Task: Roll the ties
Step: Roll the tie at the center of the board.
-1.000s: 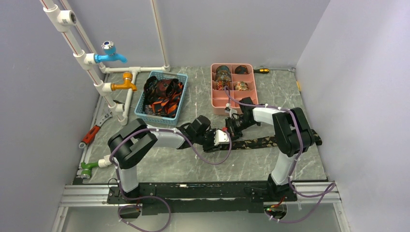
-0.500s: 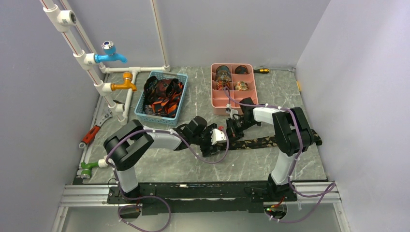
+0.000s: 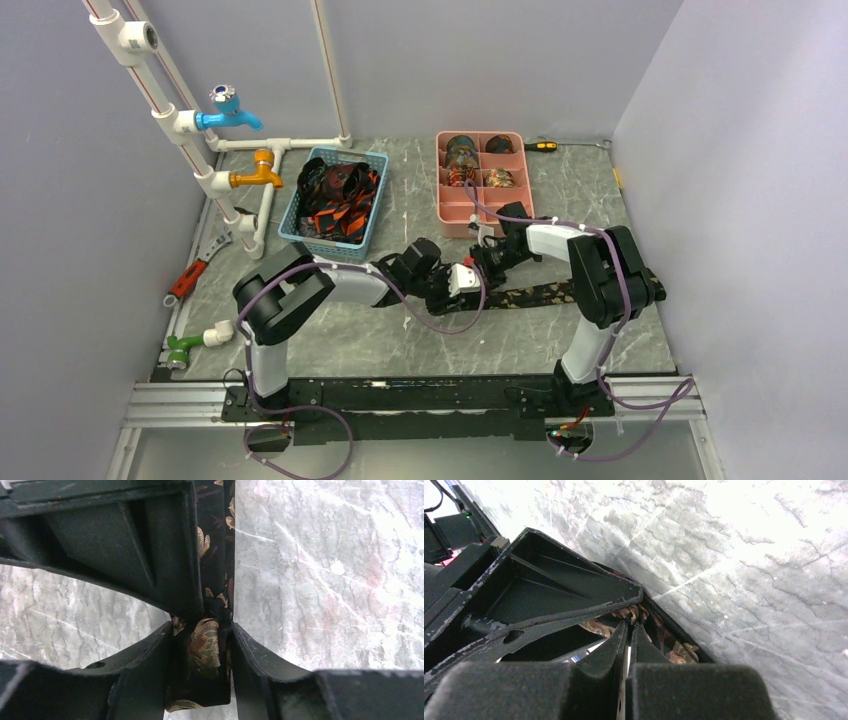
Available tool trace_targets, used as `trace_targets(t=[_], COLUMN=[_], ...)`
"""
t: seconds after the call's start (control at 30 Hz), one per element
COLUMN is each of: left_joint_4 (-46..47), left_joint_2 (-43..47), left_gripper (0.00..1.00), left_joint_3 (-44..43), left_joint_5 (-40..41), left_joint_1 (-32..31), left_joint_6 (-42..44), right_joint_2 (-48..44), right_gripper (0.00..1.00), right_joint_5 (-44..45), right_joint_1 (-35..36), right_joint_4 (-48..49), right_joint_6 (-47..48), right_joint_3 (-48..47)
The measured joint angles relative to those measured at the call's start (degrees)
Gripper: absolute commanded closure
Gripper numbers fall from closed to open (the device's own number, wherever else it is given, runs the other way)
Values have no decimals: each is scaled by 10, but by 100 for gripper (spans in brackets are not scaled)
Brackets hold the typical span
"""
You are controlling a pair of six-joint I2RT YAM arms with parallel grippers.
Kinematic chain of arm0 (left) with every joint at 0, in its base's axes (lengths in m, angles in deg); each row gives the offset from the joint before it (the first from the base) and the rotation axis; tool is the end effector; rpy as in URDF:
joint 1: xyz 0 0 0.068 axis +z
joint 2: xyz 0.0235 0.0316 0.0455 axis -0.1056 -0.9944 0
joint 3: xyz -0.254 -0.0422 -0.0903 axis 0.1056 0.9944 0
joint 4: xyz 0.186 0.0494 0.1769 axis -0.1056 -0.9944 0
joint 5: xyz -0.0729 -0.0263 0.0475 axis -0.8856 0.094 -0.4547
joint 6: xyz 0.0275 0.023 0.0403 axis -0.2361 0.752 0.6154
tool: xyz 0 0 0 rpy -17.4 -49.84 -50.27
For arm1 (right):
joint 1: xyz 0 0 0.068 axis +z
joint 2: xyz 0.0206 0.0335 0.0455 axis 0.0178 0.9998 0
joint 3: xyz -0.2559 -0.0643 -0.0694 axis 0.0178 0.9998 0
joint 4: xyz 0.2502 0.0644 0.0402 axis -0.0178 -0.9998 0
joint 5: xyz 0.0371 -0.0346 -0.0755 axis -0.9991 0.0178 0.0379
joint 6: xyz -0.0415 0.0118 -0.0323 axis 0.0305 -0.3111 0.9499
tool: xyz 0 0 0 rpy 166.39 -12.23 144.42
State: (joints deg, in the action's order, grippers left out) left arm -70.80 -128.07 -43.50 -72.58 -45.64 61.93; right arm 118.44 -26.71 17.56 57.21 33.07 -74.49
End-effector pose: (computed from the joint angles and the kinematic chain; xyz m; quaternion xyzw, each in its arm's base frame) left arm 0.2221 -0.3065 0.1366 0.6012 0.6454 -0.3087 0.3559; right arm 0.2868 0.1113 0.1292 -0.1482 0.9090 0.3889 0.0249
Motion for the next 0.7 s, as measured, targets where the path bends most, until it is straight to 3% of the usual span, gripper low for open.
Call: trace_targets(t=[0.07, 0.17, 0.47, 0.53, 0.67, 0.7], left_joint_4=[8, 23, 35, 35, 34, 34], left_joint_2=[1, 5, 13, 13, 13, 13], left_gripper=[65, 65, 64, 64, 63, 62], left_joint_3=[7, 19, 32, 33, 33, 33], left_joint_5=[-4, -4, 7, 7, 7, 7], left_joint_1=[-3, -5, -8, -9, -10, -10], left_joint_6=[7, 17, 24, 28, 30, 31], right_joint_2=[-7, -14, -14, -14, -13, -12], right_gripper=[85, 67, 60, 66, 100, 100], right_joint_5=[4, 4, -24, -35, -48, -47], right_joint_1=[0, 0, -2, -3, -4, -5], right_joint_4=[-4, -15, -25, -25, -22, -22], right_joint_6=[2, 6, -4, -8, -11, -12], right_joint_3=[0, 0, 4, 6, 7, 7])
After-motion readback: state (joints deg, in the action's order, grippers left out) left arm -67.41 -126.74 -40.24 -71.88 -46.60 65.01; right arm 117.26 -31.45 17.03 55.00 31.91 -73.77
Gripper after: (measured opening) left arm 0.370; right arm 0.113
